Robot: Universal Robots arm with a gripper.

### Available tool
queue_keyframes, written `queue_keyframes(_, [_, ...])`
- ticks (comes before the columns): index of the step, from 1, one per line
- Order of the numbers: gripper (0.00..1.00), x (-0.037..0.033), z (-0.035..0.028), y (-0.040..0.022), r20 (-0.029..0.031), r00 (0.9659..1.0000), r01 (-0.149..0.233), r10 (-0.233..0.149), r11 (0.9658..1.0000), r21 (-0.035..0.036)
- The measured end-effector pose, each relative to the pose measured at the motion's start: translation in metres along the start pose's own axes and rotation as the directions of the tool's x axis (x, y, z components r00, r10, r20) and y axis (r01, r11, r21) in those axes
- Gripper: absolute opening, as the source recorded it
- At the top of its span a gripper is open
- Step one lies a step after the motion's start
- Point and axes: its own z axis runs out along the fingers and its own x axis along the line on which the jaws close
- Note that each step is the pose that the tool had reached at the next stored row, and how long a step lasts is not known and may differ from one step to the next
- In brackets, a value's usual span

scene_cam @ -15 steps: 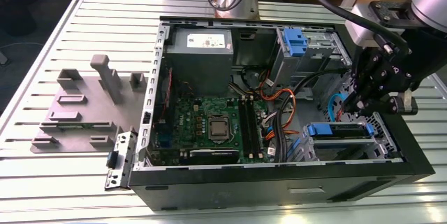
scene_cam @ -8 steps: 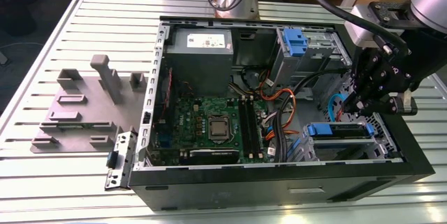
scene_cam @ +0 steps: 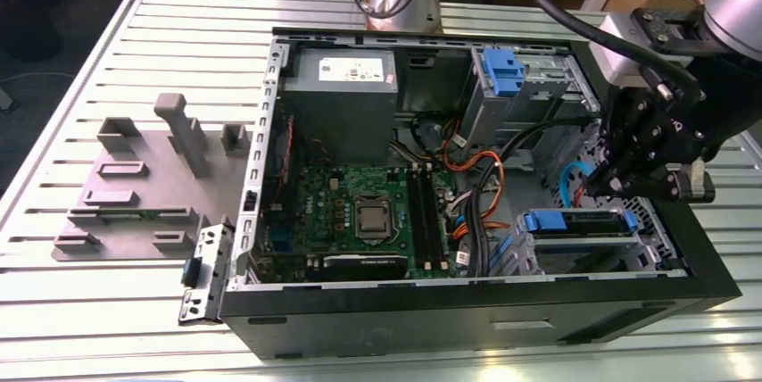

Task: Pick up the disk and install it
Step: 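Insert the first disk wire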

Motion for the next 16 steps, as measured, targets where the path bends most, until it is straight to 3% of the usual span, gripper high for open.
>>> queue_keyframes(4, [0.16, 0.0056, 0.0003, -0.0002, 0.0017, 1.0, 0.001, -0.001, 1.0, 0.0026])
queue_keyframes(10, [0.16, 0.0103, 0.0013, 0.0, 0.0115, 0.9999, 0.006, -0.006, 0.9998, 0.0202])
queue_keyframes(16, [0.16, 0.0104, 0.0015, 0.0, 0.0115, 0.9999, 0.006, -0.007, 0.9998, 0.0207])
